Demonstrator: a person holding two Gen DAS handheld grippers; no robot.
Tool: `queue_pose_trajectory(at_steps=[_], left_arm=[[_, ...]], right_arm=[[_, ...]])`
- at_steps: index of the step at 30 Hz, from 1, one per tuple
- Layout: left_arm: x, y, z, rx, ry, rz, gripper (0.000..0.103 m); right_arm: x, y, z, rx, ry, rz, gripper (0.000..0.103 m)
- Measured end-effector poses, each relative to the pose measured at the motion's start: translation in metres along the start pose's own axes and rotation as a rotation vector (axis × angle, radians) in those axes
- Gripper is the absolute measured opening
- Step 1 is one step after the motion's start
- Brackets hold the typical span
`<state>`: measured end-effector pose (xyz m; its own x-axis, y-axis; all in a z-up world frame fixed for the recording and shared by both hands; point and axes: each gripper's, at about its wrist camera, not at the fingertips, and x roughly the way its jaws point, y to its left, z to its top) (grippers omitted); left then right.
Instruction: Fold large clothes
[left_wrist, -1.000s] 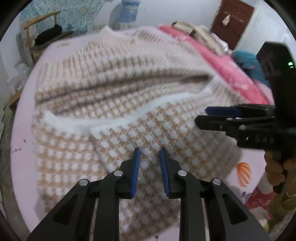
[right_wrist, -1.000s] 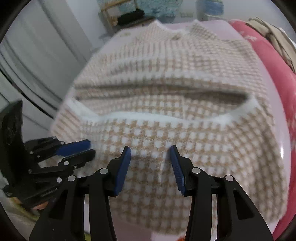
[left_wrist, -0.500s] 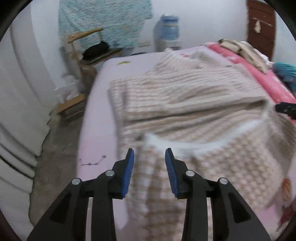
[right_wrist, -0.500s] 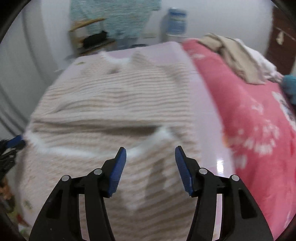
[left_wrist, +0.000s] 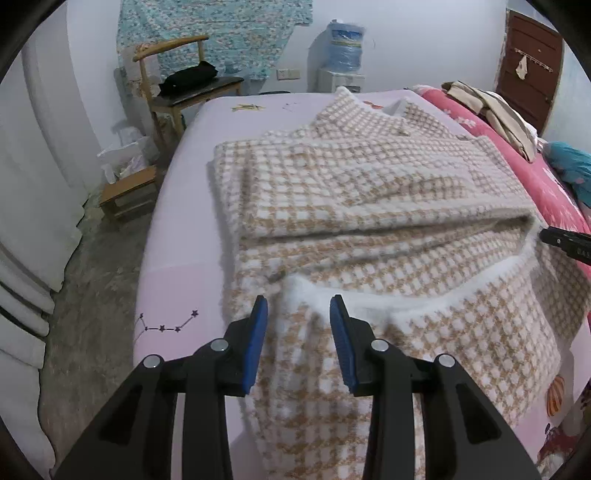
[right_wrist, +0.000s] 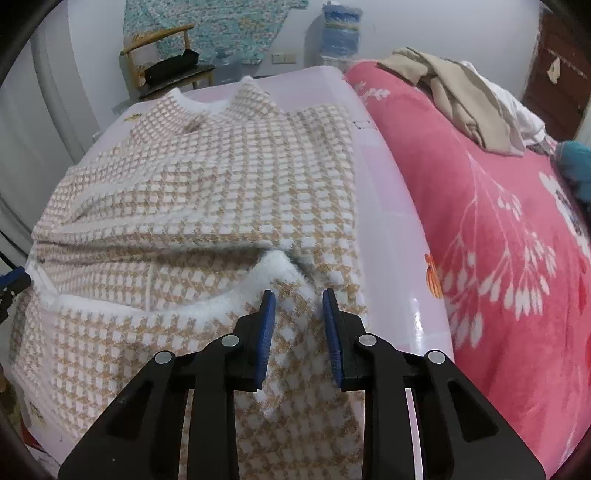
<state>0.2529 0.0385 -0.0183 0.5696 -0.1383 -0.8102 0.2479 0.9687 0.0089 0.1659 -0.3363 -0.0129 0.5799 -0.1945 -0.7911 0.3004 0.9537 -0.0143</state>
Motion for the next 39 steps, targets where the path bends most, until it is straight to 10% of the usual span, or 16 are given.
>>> queue_pose_trajectory(at_steps=[5, 10, 27, 39], left_arm=[[0.014, 0.000, -0.003, -0.006, 0.039, 0.016, 0.034], [0.014, -0.004, -0.004, 0.012, 0.027, 0.000, 0.012], [-0.022, -0.004, 0.042, 0.038, -0.183, 0.039, 0.011], [0.028, 0.004, 0.025, 0.007, -0.092, 0.041, 0.011]], right_arm=[[0.006, -0.001, 0.000, 0.003, 0.015, 0.009, 0.025], [0.005, 0.001, -0.001, -0.021, 0.009, -0.008, 0.006], [-0.029, -0.007, 0.034, 0.009, -0.144, -0.062, 0.002], [0.017, -0.009, 0.029, 0.037, -0.084, -0.062, 0.002]])
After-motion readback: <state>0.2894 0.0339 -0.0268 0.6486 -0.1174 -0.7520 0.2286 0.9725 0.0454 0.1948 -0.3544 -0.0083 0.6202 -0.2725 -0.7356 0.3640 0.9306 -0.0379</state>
